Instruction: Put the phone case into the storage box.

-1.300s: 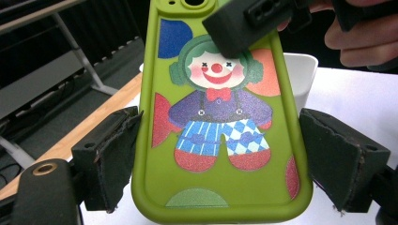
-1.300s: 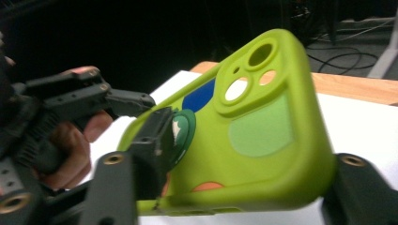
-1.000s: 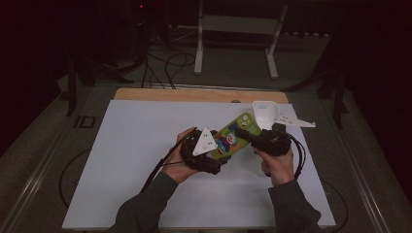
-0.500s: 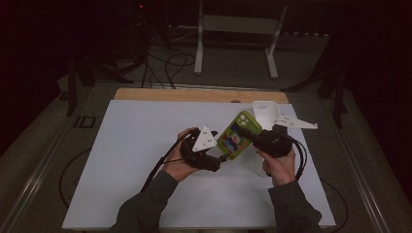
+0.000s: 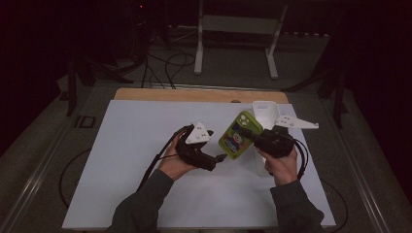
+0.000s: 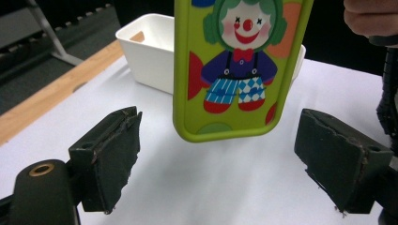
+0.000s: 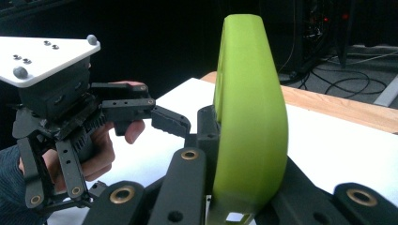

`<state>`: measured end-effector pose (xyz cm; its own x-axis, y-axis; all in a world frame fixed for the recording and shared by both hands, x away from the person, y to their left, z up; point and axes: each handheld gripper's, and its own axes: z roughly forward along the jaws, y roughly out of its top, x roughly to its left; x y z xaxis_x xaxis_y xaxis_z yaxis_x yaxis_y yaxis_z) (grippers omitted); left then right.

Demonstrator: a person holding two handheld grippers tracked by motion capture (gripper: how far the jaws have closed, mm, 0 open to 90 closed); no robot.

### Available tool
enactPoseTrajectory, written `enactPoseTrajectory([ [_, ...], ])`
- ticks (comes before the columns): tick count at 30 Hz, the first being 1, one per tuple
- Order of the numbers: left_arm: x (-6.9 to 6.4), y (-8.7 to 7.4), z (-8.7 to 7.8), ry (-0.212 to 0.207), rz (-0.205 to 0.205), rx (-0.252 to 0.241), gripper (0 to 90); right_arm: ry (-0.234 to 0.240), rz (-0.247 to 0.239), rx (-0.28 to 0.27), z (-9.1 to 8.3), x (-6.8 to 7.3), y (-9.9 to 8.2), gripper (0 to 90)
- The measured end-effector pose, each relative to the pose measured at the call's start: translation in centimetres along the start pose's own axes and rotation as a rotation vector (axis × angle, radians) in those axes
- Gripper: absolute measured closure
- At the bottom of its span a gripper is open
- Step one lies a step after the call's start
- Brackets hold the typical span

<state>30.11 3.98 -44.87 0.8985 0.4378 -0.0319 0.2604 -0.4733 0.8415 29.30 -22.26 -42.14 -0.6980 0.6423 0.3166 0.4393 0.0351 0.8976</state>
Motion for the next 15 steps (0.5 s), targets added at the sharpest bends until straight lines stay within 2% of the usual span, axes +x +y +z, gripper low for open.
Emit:
enactPoseTrajectory([
  [15,0.43,-0.03,0.0,-0.03,-0.053,0.009,17.6,0.018,-0.03,0.003,-0.3,0.19,0.22,86.4],
])
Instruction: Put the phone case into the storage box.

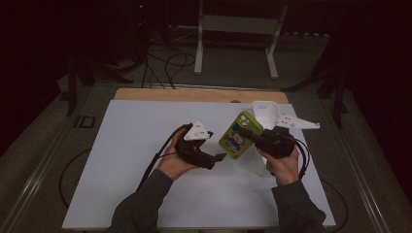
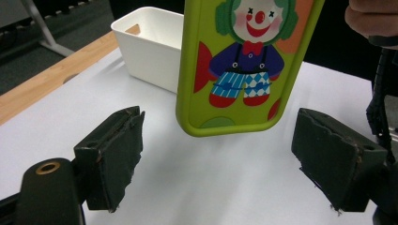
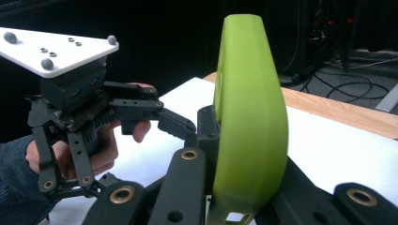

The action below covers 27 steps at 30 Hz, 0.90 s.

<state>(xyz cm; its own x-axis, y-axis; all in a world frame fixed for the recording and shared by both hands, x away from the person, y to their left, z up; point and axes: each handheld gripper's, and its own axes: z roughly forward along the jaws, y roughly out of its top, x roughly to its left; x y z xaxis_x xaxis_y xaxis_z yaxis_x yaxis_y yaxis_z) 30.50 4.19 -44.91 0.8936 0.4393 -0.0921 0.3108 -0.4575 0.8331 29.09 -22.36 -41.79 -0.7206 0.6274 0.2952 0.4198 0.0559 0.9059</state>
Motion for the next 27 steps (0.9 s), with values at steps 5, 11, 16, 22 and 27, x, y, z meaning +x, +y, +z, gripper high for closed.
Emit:
enactPoseTrajectory([
  [5,0.09,0.01,-0.03,-0.006,-0.007,-0.001,20.4,0.008,-0.005,0.001,0.04,0.11,0.04,86.4],
  [11,0.49,0.0,-0.11,-0.031,-0.03,0.0,24.1,0.023,-0.02,-0.002,-0.04,0.31,0.23,86.4],
  [16,0.65,-0.04,-0.13,-0.04,-0.035,-0.002,25.4,0.046,-0.038,0.0,-0.11,0.58,0.31,86.4],
  [22,0.73,-0.07,-0.09,-0.06,-0.033,-0.006,27.0,0.073,-0.051,0.004,-0.07,0.76,0.3,86.4],
  [27,0.75,-0.1,-0.12,-0.083,-0.028,-0.012,28.5,0.101,-0.053,0.001,-0.16,0.88,0.24,86.3],
])
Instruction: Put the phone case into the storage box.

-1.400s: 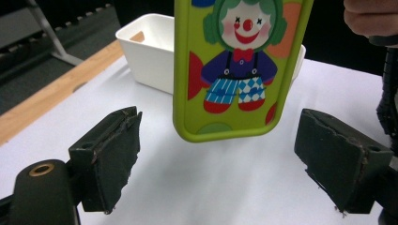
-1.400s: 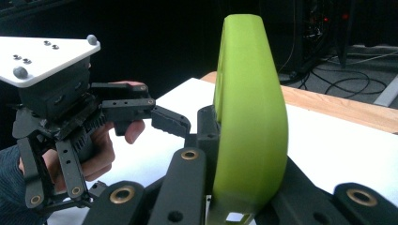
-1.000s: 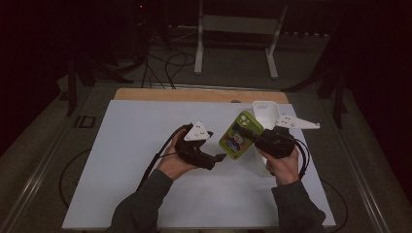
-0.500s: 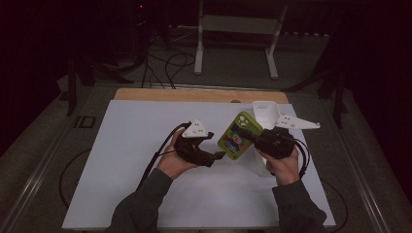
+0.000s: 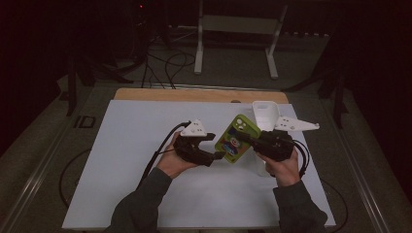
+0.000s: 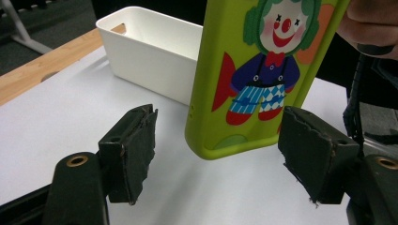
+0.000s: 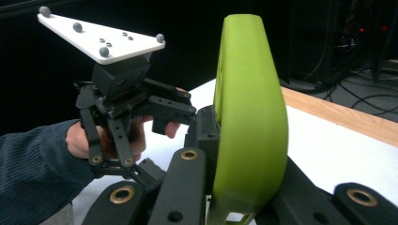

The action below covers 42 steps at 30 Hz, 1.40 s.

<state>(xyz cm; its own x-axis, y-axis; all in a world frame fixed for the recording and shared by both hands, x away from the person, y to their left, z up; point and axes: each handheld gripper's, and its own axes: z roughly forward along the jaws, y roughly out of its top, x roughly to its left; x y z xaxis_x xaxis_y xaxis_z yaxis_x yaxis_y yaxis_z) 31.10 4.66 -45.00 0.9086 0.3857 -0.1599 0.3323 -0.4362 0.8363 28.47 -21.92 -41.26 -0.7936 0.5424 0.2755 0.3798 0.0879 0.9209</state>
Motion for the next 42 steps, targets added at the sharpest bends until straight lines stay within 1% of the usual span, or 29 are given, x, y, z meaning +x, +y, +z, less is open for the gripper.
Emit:
enactPoseTrajectory([
  [4,-0.1,0.02,0.02,-0.014,0.005,-0.006,28.9,0.022,-0.006,0.0,-0.01,0.05,-0.09,86.3],
  [5,-0.17,0.05,0.02,-0.02,0.013,-0.007,29.4,0.028,-0.007,0.0,-0.01,0.08,-0.11,86.3],
  [7,-0.24,0.04,0.06,-0.034,0.014,-0.009,30.2,0.041,-0.008,-0.001,-0.01,0.14,-0.13,86.3],
  [8,-0.24,0.04,0.06,-0.034,0.014,-0.009,30.7,0.041,-0.008,-0.001,-0.01,0.14,-0.13,86.3],
  [10,-0.28,-0.01,0.15,-0.06,0.018,-0.012,32.1,0.054,-0.008,-0.005,-0.01,0.26,-0.16,86.3],
  [12,-0.34,-0.01,0.21,-0.076,0.02,-0.011,34.4,0.064,-0.015,-0.004,0.02,0.37,-0.19,86.3],
  [16,-0.46,0.01,0.25,-0.092,0.026,-0.014,36.6,0.08,-0.022,-0.002,0.05,0.44,-0.25,86.3],
  [23,-0.56,-0.04,0.41,-0.132,0.034,-0.005,41.0,0.13,-0.031,-0.001,0.17,0.53,-0.43,86.3],
  [25,-0.6,-0.07,0.46,-0.15,0.032,-0.007,43.4,0.135,-0.04,0.004,0.26,0.62,-0.46,86.3],
  [26,-0.6,-0.07,0.46,-0.15,0.032,-0.007,45.3,0.135,-0.04,0.004,0.26,0.62,-0.46,86.3],
  [27,-0.6,-0.07,0.46,-0.15,0.032,-0.007,45.3,0.137,-0.042,0.004,0.28,0.62,-0.47,86.3],
  [28,-0.59,-0.06,0.48,-0.168,0.028,-0.01,45.3,0.137,-0.042,0.004,0.28,0.62,-0.47,86.3],
  [29,-0.56,-0.07,0.47,-0.173,0.027,-0.01,47.1,0.147,-0.043,0.001,0.26,0.61,-0.48,86.3],
  [31,-0.53,-0.08,0.46,-0.181,0.023,-0.01,48.7,0.147,-0.044,0.0,0.23,0.63,-0.49,86.4],
  [32,-0.47,-0.11,0.47,-0.194,0.018,-0.012,48.7,0.151,-0.045,0.001,0.19,0.63,-0.5,86.4],
  [33,-0.47,-0.14,0.49,-0.204,0.019,-0.011,50.7,0.157,-0.053,0.001,0.12,0.61,-0.52,86.4],
  [35,-0.55,-0.17,0.54,-0.212,0.03,-0.007,54.2,0.162,-0.056,-0.003,0.02,0.56,-0.56,86.4],
  [37,-0.77,-0.18,0.58,-0.209,0.049,-0.006,58.2,0.165,-0.056,-0.005,-0.1,0.44,-0.61,86.4],
  [41,-0.81,-0.19,0.64,-0.218,0.05,-0.011,62.9,0.168,-0.054,-0.014,-0.29,0.25,-0.71,86.4],
  [42,-0.81,-0.19,0.7,-0.226,0.05,-0.014,63.8,0.168,-0.052,-0.014,-0.35,0.23,-0.72,86.4],
])
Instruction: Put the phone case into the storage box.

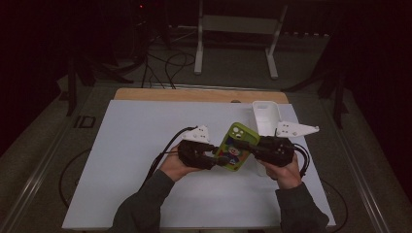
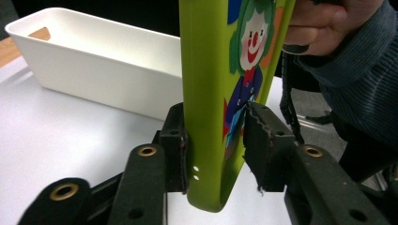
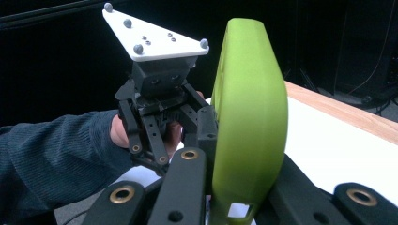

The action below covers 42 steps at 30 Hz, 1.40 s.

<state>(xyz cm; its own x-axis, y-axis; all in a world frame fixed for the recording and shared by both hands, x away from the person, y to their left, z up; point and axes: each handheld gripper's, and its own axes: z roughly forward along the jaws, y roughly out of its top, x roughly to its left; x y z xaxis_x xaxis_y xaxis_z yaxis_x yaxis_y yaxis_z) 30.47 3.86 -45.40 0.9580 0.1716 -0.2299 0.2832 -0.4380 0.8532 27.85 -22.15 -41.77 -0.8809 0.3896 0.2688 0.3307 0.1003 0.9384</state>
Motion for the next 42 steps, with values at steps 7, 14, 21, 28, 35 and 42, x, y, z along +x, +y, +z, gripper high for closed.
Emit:
enactPoseTrajectory([
  [7,0.1,0.0,-0.2,-0.016,-0.008,-0.025,72.6,0.003,-0.006,-0.011,-0.4,-0.3,-0.1,83.7],
  [14,-0.2,0.1,-0.4,0.017,0.011,-0.038,77.7,-0.021,-0.004,-0.02,-0.6,-0.4,0.0,68.1],
  [21,-0.3,0.2,-0.4,0.058,0.021,-0.03,77.7,-0.076,0.014,-0.012,-0.4,-0.6,-0.3,46.0],
  [28,-0.1,0.2,-0.7,0.095,0.009,-0.035,77.7,-0.117,0.037,0.0,-0.3,-0.6,-0.2,31.0],
  [35,0.1,0.0,-1.1,0.155,-0.009,-0.053,77.7,-0.156,0.065,-0.007,-0.6,-0.8,-0.3,25.1],
  [42,0.0,0.0,-1.3,0.221,-0.015,-0.064,77.6,-0.217,0.068,-0.001,-0.4,-0.6,-0.3,13.7],
])
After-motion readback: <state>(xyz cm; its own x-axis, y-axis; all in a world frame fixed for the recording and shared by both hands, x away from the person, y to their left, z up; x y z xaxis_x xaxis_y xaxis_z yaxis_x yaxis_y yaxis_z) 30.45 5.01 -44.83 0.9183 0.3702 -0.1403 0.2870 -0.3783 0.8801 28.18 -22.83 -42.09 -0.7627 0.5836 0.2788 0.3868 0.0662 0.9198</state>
